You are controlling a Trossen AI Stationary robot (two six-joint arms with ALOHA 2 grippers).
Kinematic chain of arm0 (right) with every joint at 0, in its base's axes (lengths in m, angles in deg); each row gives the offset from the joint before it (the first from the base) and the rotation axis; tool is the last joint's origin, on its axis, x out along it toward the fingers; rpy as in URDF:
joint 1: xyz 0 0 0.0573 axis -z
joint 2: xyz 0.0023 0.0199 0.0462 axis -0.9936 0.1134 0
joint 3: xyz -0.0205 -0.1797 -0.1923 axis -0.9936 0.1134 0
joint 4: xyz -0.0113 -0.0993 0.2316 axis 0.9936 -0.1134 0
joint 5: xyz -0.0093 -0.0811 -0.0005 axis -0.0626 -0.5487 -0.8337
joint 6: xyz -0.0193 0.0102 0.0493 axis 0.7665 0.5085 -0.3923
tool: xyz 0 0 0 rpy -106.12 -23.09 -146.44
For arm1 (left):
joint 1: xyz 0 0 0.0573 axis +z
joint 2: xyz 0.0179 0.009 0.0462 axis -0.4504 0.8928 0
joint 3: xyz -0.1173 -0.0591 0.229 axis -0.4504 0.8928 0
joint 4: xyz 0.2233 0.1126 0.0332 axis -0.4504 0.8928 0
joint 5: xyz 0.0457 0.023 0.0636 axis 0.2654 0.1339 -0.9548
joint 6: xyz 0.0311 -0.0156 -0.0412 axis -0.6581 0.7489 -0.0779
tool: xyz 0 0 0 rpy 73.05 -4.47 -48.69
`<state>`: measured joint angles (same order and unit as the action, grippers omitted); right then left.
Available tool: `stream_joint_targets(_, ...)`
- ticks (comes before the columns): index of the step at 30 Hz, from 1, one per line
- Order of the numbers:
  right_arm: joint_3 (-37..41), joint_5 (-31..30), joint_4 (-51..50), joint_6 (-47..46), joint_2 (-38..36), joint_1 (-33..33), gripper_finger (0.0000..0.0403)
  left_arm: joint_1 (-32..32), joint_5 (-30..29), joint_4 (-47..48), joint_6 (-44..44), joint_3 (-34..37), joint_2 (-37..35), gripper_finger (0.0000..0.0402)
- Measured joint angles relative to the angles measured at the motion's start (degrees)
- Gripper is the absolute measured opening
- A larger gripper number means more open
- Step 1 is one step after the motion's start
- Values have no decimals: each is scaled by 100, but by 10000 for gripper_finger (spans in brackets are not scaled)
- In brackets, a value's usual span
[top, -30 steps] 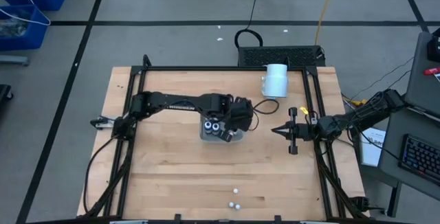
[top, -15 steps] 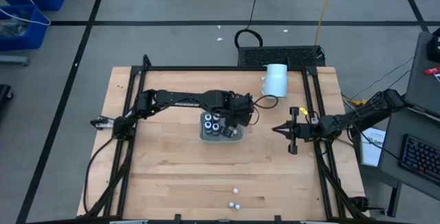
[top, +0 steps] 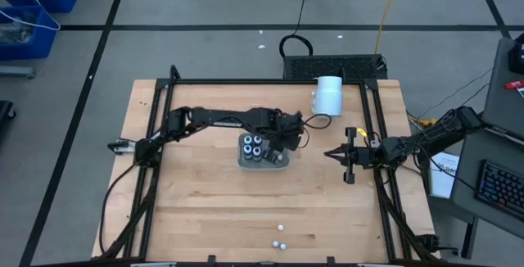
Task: Pick & Place food coloring
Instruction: Put the small red food coloring bottle into the gray bin
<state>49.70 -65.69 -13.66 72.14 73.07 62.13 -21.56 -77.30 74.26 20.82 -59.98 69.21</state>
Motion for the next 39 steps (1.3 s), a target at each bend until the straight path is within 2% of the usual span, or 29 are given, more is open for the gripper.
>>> stream_joint_targets(14,-1,2,-4,0,1,0,0,114,149,-28,65,-1,25,81)
stream_joint_targets(19,0,4,-3,-1,1,1,0,47,-226,-111,-151,-3,176,81)
stream_joint_targets(29,-1,7,-2,-2,1,0,0,74,-234,-111,-5,-1,197,81)
stream_joint_targets(39,1,7,-2,-2,1,0,0,84,98,-109,73,-1,197,109)
